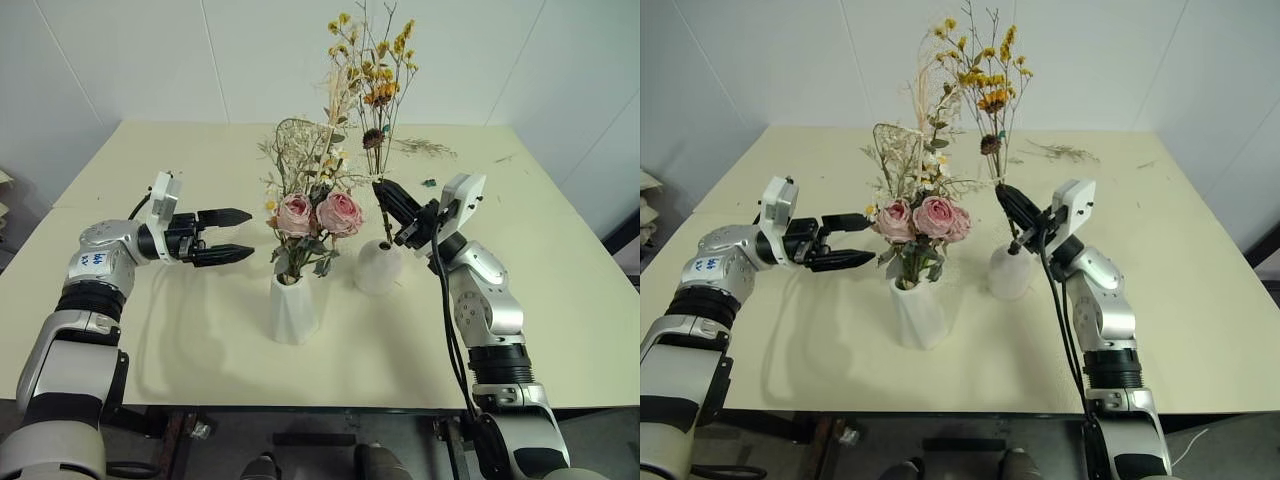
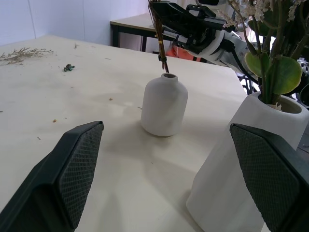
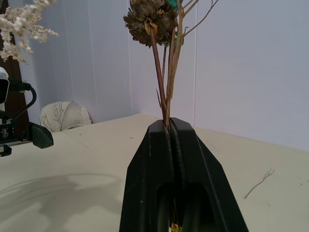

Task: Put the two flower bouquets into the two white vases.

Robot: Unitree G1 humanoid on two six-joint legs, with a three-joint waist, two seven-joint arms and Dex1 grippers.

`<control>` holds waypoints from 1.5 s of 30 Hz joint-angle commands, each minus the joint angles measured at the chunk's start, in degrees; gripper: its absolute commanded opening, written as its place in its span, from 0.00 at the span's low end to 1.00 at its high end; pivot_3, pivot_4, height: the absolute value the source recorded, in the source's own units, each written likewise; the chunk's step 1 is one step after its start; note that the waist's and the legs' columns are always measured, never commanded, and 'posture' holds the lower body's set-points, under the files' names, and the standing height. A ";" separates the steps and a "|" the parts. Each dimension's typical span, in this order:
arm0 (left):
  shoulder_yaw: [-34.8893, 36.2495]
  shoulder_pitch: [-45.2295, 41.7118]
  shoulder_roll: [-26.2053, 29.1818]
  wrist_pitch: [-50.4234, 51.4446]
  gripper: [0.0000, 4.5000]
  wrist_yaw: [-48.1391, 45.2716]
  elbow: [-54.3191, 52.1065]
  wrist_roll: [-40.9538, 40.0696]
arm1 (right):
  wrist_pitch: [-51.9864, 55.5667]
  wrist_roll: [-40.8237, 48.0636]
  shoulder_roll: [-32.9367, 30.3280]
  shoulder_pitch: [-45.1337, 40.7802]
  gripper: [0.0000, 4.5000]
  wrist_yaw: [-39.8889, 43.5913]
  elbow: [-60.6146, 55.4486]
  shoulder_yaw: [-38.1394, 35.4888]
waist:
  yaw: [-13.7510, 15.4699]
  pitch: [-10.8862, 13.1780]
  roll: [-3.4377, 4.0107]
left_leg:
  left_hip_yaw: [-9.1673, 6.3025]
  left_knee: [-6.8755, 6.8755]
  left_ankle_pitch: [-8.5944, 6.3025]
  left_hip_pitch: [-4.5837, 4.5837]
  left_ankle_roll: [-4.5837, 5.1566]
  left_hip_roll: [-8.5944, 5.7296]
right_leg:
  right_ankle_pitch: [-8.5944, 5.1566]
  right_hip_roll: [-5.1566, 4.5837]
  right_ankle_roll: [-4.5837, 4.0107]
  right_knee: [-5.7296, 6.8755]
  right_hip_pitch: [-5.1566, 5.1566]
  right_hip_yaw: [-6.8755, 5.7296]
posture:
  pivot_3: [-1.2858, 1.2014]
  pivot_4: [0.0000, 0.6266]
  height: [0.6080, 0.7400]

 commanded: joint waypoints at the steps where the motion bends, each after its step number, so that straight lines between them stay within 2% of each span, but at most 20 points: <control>1: 0.92 -0.02 1.14 -0.12 1.00 -6.42 -1.45 -1.60 | -0.39 -0.08 0.40 -0.93 0.01 -0.08 -0.25 0.23 | -0.01 0.00 0.00 | 0.00 0.00 0.00 0.00 0.00 0.00 | 0.00 0.00 0.00 0.00 0.00 0.00 | 0.52 0.24 1.00; 18: 1.12 -0.05 0.92 -0.41 1.00 -6.42 -1.10 -1.53 | -1.28 -0.44 0.28 -2.82 0.01 -0.86 0.55 -0.66 | -0.03 0.00 0.00 | 0.00 0.00 0.00 -0.01 0.00 0.00 | 0.00 0.00 0.00 0.01 -0.01 0.00 | 0.52 0.24 1.00; 45: 1.67 0.63 1.19 -0.38 1.00 -6.42 -1.83 -1.72 | 0.39 -0.29 0.02 2.95 0.01 -1.67 -3.84 -0.31 | 0.05 0.00 0.00 | -0.03 0.01 0.01 0.00 -0.01 -0.01 | 0.00 0.01 0.00 0.03 0.01 0.00 | 0.52 0.24 1.00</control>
